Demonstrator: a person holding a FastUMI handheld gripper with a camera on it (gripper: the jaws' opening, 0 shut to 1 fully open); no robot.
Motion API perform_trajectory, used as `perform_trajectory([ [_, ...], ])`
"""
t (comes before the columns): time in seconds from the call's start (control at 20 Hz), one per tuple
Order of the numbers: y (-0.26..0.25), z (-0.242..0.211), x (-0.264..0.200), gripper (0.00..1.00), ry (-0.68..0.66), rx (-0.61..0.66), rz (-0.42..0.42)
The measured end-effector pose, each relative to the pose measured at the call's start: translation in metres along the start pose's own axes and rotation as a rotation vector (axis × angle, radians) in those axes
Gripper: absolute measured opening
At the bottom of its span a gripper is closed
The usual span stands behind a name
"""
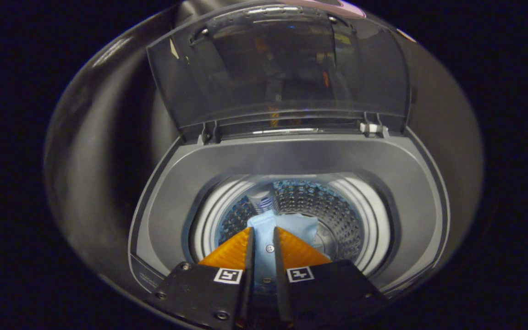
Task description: Put the clothes into the washing machine and then close the washing machine lid.
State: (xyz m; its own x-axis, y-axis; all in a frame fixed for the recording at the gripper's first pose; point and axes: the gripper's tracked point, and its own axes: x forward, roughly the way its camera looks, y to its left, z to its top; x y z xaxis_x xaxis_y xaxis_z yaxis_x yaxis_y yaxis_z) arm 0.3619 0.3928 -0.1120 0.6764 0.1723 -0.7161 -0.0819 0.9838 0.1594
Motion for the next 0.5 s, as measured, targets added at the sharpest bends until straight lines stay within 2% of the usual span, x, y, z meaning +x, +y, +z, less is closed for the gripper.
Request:
perform_trajectory([
  [0.15,0.003,0.003,-0.002,0.16,-0.016,0.008,-0.010],
  [0.3,0.001,0.010,-0.010,0.16,-0.066,0.007,-0.024],
  [0.5,0.008,0.046,-0.037,0.16,-0.282,0.034,-0.002],
])
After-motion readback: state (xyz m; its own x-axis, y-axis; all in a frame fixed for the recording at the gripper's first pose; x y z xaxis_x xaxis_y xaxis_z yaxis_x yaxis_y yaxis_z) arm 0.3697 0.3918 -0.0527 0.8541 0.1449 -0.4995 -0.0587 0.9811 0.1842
